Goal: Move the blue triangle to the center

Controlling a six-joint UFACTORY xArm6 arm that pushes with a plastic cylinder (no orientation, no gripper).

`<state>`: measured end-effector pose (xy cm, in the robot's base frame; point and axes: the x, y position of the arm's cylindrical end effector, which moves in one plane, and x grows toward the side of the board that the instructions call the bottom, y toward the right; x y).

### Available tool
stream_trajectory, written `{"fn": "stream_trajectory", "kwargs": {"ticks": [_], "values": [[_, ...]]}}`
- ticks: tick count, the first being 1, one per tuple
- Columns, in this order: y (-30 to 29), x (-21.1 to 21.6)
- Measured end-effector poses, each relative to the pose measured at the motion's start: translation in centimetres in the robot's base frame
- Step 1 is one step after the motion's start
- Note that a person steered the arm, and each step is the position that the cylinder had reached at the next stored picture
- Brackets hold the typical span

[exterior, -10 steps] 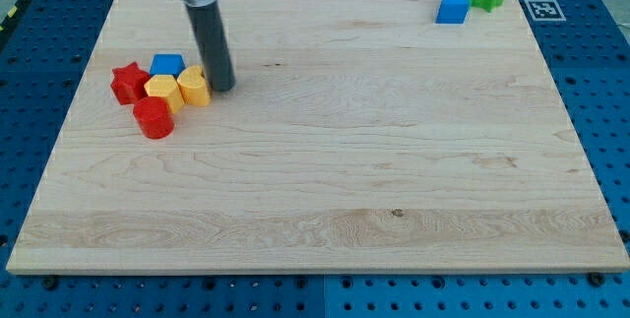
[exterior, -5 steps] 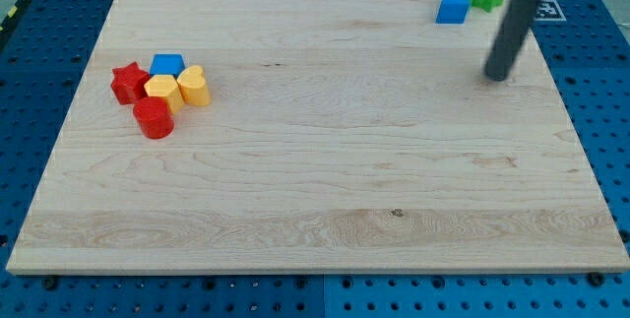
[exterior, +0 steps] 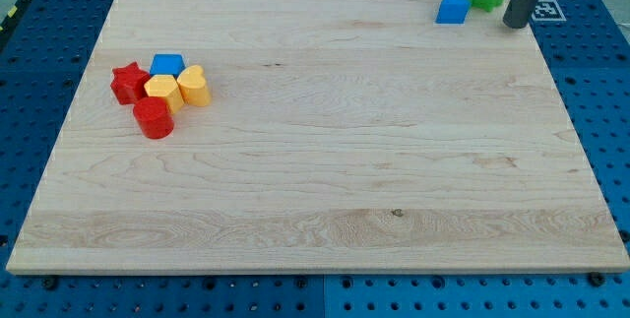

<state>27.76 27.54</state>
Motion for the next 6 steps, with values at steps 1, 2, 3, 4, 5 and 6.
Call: {"fn": "stream_trajectory", "kwargs": {"ticks": [1, 2, 3, 4, 5, 6], "values": [[0.0, -0.1], [0.0, -0.1], [0.0, -1.0], [-1.1, -1.1], [-1.1, -1.1], [-1.1, -2.3]]}}
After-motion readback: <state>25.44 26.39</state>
